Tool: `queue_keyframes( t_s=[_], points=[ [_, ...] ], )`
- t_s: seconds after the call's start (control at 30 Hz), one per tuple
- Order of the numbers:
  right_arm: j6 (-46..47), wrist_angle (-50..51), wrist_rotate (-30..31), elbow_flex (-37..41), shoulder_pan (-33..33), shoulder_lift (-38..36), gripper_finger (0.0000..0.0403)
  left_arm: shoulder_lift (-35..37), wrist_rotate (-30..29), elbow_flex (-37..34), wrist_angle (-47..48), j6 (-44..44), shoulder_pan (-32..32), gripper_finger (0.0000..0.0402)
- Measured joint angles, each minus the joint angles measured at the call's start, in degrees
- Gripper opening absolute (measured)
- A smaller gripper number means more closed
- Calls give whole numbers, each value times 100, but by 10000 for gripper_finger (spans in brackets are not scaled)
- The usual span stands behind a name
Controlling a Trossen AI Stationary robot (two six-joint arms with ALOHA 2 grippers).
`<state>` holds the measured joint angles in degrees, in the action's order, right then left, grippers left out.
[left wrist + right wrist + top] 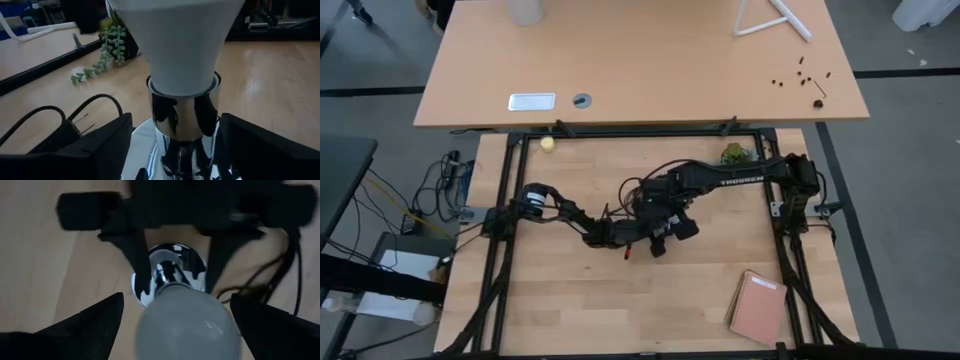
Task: Screw lightbulb
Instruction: Remove the white lightbulb from the metallic lamp
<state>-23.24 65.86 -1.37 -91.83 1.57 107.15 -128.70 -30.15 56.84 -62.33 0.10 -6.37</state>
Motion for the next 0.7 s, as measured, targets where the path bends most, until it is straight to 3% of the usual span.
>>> queue_keyframes(
  t_s=[0.27,0.7],
  points=[
    [787,-153,217,0,167,-146,373,-2,133,0,41,-321,96,259],
    [1368,-60,320,4,119,-821,373,-4,429,227,173,-317,113,256]
  ],
)
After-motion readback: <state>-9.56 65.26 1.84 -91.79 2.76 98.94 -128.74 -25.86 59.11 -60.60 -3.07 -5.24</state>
